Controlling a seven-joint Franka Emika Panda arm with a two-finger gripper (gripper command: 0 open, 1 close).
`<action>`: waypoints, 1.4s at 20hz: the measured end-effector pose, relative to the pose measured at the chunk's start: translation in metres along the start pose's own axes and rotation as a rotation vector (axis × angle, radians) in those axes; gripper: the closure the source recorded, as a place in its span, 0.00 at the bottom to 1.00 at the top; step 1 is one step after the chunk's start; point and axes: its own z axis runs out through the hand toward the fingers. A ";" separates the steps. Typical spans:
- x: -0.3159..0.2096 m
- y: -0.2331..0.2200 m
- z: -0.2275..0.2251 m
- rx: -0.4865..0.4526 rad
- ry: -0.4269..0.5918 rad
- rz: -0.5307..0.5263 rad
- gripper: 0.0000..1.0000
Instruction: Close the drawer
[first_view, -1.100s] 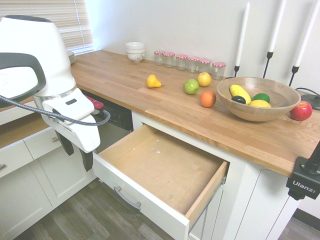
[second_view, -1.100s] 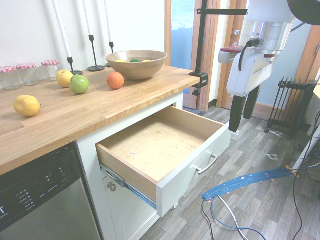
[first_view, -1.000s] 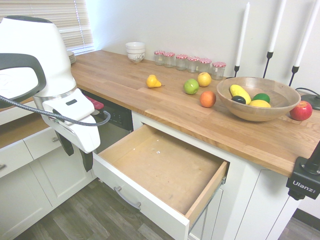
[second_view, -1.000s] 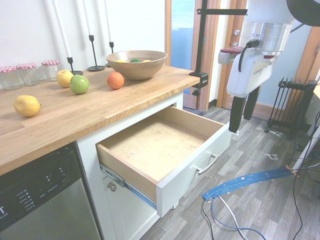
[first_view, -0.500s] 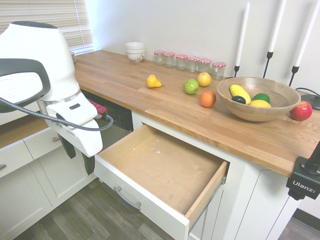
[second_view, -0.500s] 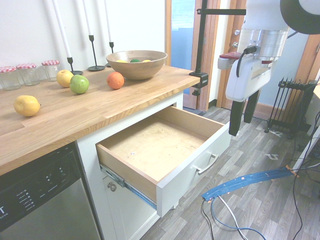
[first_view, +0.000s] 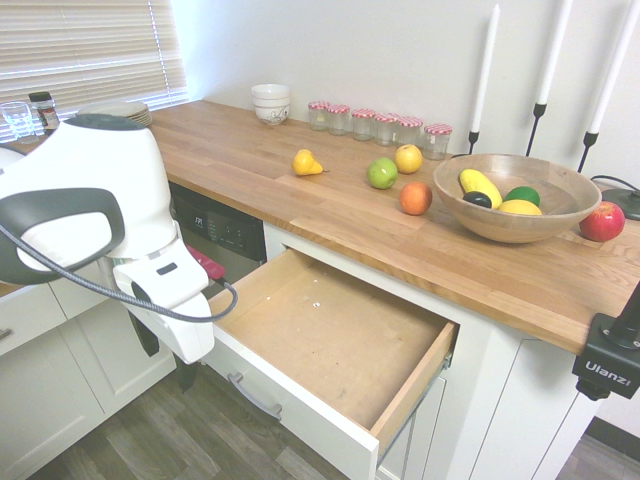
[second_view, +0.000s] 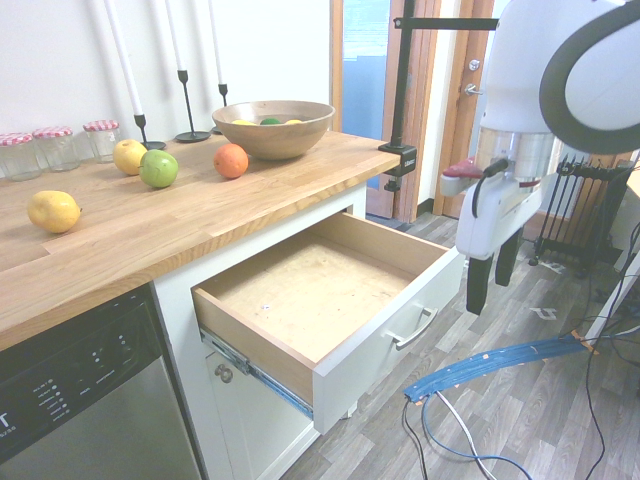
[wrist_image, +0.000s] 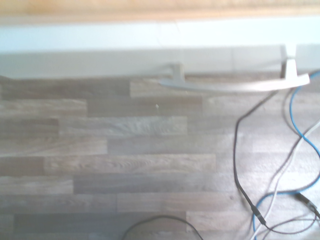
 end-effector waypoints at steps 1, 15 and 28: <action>0.003 0.002 0.006 -0.007 -0.002 0.003 0.00; 0.033 0.007 0.104 0.034 0.012 -0.045 0.00; 0.043 -0.009 0.133 0.080 0.060 -0.063 1.00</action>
